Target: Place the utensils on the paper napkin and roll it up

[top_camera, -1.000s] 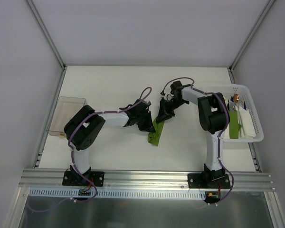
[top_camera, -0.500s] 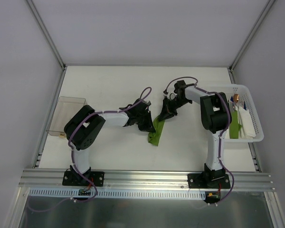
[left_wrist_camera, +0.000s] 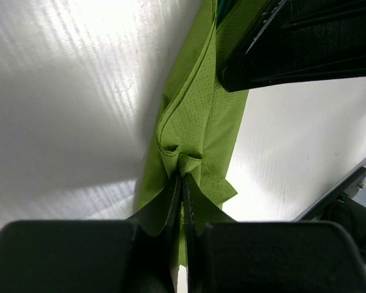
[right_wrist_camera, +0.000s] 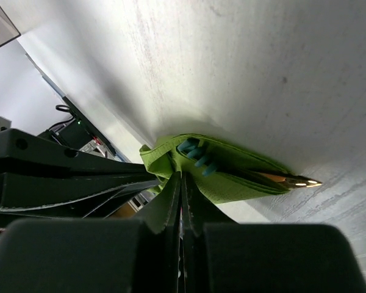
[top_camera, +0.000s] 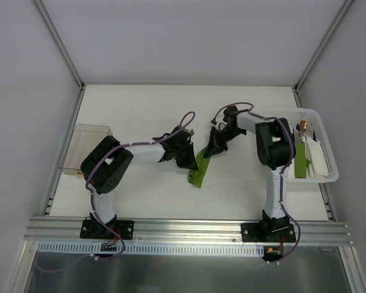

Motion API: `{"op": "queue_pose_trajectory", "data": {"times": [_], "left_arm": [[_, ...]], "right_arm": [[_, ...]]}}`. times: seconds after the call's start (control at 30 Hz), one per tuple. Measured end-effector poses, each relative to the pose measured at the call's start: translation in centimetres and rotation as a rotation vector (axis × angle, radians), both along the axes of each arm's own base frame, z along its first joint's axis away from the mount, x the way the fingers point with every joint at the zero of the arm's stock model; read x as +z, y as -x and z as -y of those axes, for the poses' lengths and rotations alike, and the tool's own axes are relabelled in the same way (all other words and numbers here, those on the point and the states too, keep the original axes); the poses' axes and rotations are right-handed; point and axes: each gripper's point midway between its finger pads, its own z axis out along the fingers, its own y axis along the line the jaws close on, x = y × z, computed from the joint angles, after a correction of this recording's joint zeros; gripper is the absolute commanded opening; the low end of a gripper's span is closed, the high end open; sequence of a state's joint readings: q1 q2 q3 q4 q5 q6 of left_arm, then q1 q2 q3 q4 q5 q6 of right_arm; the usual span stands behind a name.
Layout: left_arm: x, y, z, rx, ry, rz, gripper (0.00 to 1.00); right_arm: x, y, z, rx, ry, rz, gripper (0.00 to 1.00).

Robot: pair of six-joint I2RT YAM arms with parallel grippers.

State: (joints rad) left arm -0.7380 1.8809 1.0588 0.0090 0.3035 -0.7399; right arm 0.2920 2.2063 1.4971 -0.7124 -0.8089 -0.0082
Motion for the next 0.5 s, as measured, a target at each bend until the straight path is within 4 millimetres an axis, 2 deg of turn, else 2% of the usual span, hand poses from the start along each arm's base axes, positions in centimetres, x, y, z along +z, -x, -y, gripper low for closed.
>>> {"op": "queue_pose_trajectory", "data": {"times": [0.23, 0.5], "left_arm": [[2.0, 0.0, -0.7, -0.009, -0.017, 0.044, 0.00], [4.4, -0.6, 0.9, -0.034, 0.027, 0.082, 0.00]], "right_arm": [[-0.1, 0.1, 0.1, -0.029, 0.028, -0.035, 0.00], [-0.2, 0.4, 0.0, -0.034, 0.058, -0.049, 0.00]]}}
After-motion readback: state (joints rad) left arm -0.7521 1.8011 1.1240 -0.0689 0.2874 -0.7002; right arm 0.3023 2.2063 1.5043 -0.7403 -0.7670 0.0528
